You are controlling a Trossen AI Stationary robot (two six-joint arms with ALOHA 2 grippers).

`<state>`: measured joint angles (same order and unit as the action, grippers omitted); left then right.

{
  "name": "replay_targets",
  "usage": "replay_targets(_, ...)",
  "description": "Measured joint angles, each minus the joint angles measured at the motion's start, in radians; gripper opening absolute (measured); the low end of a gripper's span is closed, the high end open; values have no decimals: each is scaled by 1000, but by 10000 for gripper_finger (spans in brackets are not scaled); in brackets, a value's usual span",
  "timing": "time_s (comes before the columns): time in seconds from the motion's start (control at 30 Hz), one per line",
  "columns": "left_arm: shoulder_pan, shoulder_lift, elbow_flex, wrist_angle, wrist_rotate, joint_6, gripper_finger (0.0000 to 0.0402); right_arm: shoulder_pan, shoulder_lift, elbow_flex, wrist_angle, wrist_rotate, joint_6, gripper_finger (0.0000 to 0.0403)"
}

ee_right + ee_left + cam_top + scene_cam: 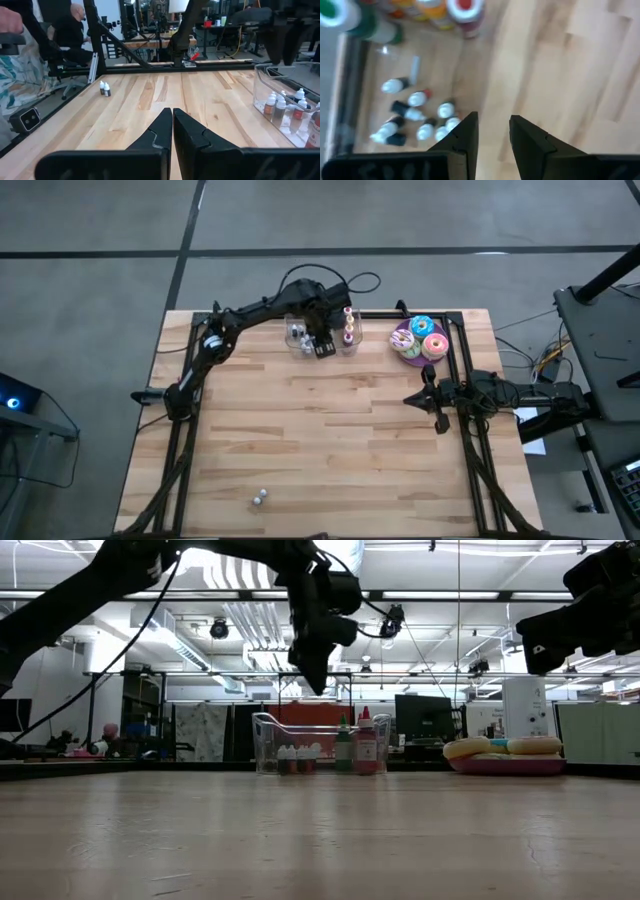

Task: Pick & Place food coloring
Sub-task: Put the small red food coloring bottle into the transparent bin

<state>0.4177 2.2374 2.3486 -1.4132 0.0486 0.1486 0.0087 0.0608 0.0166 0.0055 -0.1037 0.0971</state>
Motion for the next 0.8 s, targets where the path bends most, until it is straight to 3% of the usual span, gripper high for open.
replay_targets(0.2,-45,-4,-8,3,47,-3,83,0,0,0,0,0,0,8)
replay_targets(0.37,-88,-45,-90,36,54,-8,83,0,0,0,0,0,0,8)
replay_targets(0.8,-215,-349,-592,281,68,-114,83,0,-1,0,0,0,0,8)
